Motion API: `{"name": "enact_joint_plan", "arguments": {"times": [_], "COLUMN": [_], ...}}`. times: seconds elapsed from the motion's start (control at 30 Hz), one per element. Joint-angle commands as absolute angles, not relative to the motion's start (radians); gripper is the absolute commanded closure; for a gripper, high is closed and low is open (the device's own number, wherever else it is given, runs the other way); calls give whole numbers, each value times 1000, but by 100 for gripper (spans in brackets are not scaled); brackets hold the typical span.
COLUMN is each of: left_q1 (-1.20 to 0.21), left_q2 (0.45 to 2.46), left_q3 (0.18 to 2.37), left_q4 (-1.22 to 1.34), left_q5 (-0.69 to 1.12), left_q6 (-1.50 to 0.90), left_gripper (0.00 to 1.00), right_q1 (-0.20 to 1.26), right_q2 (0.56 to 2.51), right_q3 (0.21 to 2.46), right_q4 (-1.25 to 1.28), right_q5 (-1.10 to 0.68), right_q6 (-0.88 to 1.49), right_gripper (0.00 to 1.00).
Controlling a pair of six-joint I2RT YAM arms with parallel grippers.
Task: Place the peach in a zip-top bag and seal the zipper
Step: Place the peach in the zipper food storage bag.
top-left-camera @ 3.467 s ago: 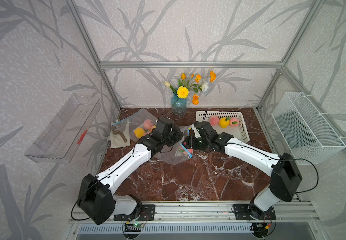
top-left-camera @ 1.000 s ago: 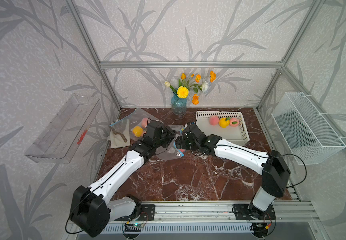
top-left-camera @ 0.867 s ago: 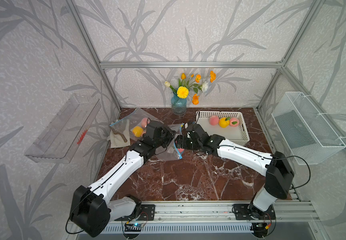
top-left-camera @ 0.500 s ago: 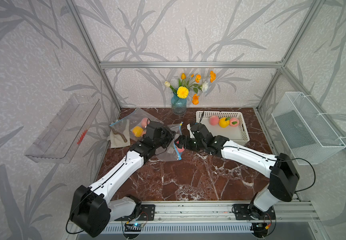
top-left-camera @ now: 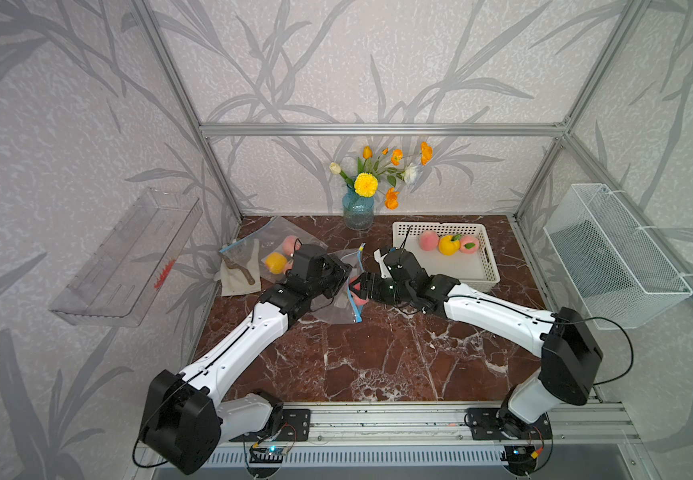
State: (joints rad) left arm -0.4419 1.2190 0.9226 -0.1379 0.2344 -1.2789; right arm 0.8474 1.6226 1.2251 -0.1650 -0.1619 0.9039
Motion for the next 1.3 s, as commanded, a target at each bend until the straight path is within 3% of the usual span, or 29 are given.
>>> {"name": "enact_joint_plan", "arguments": {"times": [0.0, 0.33, 0.5, 0.73, 1.07, 1.27], "left_q1": [-434, -435, -435, -433, -433, -427], "left_q2": [1209, 1171, 1159, 1159, 1147, 1141], "left_q3": [924, 962, 963, 941, 892, 882], "left_q4": [-104, -131, -128, -121, -104, -100], "left_q5": [270, 322, 331, 292, 235, 218], "left_q6": [-1296, -1285, -1300, -1316, -1365, -1384], "left_gripper": [100, 100, 100, 100, 100, 100], "right_q1": [879, 912, 906, 869, 851, 836], "right_q2": [1646, 1701, 1671, 1635, 1603, 1573], "right_q3": [1277, 1308, 1302, 1306, 1271, 1241], "right_q4": [-245, -269, -214, -175, -144, -86], "right_q5": [-10, 248, 62, -181, -238, -297], "right_q6": [800, 512, 451, 631, 786, 831], "right_gripper": [39, 39, 34, 19, 8, 7]}}
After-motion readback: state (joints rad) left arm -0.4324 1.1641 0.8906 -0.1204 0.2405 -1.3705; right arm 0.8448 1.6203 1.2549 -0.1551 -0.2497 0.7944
